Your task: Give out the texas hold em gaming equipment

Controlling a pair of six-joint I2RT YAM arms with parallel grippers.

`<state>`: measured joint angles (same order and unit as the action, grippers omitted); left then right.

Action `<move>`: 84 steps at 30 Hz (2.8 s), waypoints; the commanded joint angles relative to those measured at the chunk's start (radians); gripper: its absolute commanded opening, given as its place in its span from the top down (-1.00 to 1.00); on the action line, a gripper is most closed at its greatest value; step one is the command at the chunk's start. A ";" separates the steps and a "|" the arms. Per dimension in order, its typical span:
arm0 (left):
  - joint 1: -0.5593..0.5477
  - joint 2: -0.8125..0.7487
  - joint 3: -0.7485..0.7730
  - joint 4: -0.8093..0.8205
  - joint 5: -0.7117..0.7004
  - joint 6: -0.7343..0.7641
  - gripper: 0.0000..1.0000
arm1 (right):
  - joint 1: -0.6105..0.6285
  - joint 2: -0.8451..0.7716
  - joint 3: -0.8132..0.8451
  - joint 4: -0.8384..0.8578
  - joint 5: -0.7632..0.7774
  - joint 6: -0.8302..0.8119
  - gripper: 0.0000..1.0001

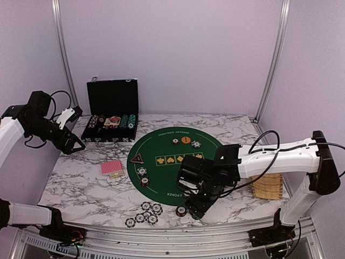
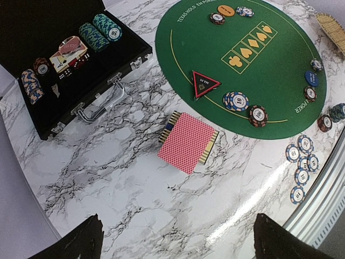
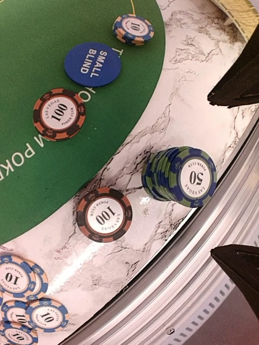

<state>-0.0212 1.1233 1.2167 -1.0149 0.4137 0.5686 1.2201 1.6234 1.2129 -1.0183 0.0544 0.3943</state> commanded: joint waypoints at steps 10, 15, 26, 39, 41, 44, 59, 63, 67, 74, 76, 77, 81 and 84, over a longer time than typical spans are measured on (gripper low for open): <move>-0.003 0.000 0.037 -0.023 0.007 0.001 -0.98 | 0.008 0.083 -0.007 0.067 -0.016 -0.009 -0.53; -0.004 -0.003 0.037 -0.024 0.002 0.001 -0.98 | 0.007 0.084 -0.026 0.082 -0.025 -0.008 -0.40; -0.004 -0.009 0.037 -0.024 -0.007 0.004 -0.98 | 0.007 0.085 -0.050 0.102 -0.028 -0.009 -0.19; -0.004 -0.017 0.034 -0.024 -0.021 0.009 -0.98 | 0.008 0.086 -0.035 0.095 -0.012 -0.013 0.45; -0.004 -0.016 0.033 -0.024 -0.021 0.010 -0.98 | 0.007 0.082 -0.027 0.083 -0.007 -0.013 0.53; -0.004 -0.016 0.033 -0.023 -0.016 0.010 -0.98 | 0.008 0.071 -0.011 0.063 0.000 -0.014 0.60; -0.003 -0.024 0.030 -0.024 -0.027 0.012 -0.98 | -0.082 0.072 0.160 -0.029 0.057 -0.071 0.63; -0.004 -0.032 0.029 -0.023 -0.034 0.015 -0.98 | -0.157 0.087 0.215 -0.039 0.087 -0.112 0.65; -0.004 -0.035 0.027 -0.023 -0.037 0.010 -0.98 | -0.206 0.098 0.257 -0.033 0.083 -0.135 0.69; -0.004 -0.039 0.017 -0.024 -0.043 0.023 -0.98 | -0.168 0.027 0.097 -0.005 0.003 -0.092 0.70; -0.004 -0.030 0.019 -0.023 -0.034 0.020 -0.98 | -0.147 0.013 0.053 0.006 -0.013 -0.073 0.69; -0.004 -0.028 0.020 -0.024 -0.030 0.017 -0.98 | -0.137 0.008 0.040 0.010 -0.020 -0.066 0.70; -0.003 -0.028 0.023 -0.022 -0.021 0.013 -0.98 | -0.111 0.006 0.022 0.020 -0.024 -0.045 0.70; -0.003 -0.032 0.021 -0.023 -0.022 0.012 -0.98 | -0.112 0.016 0.039 0.021 -0.016 -0.045 0.70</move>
<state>-0.0212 1.0950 1.2285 -1.0161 0.3763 0.5766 1.1034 1.6657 1.2247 -1.0214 0.0418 0.3248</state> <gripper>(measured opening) 0.989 0.387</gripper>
